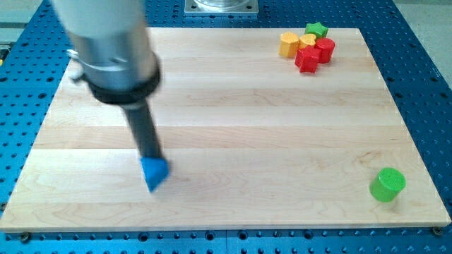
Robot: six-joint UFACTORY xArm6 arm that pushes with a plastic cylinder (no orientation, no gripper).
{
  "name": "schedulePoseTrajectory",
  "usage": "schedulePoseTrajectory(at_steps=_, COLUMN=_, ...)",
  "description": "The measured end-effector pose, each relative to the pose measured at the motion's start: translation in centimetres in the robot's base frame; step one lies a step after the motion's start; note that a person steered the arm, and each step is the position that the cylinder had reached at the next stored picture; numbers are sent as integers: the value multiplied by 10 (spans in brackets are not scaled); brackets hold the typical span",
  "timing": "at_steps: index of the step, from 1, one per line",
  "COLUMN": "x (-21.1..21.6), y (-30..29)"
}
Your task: Move the triangle left to the green circle
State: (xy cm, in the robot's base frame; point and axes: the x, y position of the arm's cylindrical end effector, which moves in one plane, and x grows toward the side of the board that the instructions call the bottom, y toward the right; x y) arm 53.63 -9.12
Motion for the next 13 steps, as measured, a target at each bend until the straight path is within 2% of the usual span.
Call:
schedulePoseTrajectory(at_steps=1, x=-43, y=-50)
schedulePoseTrajectory(at_steps=2, x=14, y=-76)
schedulePoseTrajectory(at_steps=3, x=35, y=-16)
schedulePoseTrajectory(at_steps=6, x=34, y=107)
schedulePoseTrajectory(at_steps=7, x=36, y=92)
schedulePoseTrajectory(at_steps=9, x=41, y=149)
schedulePoseTrajectory(at_steps=10, x=46, y=119)
schedulePoseTrajectory(at_steps=11, x=53, y=153)
schedulePoseTrajectory(at_steps=12, x=60, y=229)
schedulePoseTrajectory(at_steps=13, x=60, y=247)
